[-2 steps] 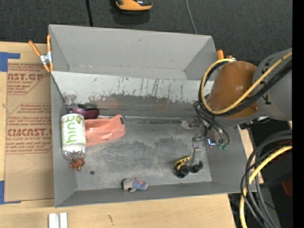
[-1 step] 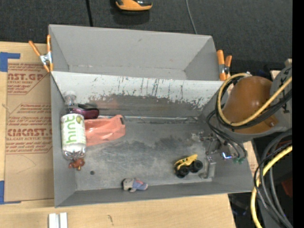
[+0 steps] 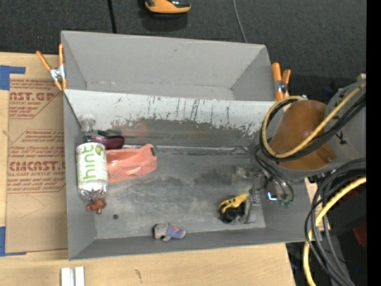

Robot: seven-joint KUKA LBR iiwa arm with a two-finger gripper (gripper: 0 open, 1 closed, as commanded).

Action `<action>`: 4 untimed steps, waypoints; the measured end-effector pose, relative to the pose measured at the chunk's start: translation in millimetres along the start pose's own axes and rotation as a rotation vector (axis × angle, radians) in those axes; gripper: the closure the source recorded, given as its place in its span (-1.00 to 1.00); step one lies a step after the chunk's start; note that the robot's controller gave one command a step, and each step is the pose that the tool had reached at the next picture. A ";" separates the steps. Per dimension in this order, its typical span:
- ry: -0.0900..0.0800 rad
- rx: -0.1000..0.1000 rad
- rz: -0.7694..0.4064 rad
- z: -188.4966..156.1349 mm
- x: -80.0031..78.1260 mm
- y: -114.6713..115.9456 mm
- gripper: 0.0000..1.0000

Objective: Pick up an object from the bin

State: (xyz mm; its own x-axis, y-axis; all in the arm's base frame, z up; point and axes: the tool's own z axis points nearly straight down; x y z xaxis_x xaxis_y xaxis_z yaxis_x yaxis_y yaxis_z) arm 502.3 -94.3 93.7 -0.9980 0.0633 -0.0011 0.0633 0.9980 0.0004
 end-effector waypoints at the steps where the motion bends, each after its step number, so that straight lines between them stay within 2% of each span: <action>1: -0.002 -0.002 0.108 20.7 -22.5 40.8 1.00; 2: -0.003 -0.002 0.108 20.6 -22.6 40.8 1.00; 3: 0.007 0.000 0.120 -24.7 -36.7 42.8 1.00; 4: -0.011 0.000 0.120 -43.4 -34.3 39.5 1.00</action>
Offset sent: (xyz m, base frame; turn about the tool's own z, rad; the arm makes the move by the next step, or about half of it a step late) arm 0.0000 0.0000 0.0000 0.0000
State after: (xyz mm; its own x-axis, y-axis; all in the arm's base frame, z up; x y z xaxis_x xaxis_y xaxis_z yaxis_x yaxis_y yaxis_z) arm 538.9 -57.1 137.2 -0.9832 0.1820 -0.0124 0.1820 0.9833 0.0014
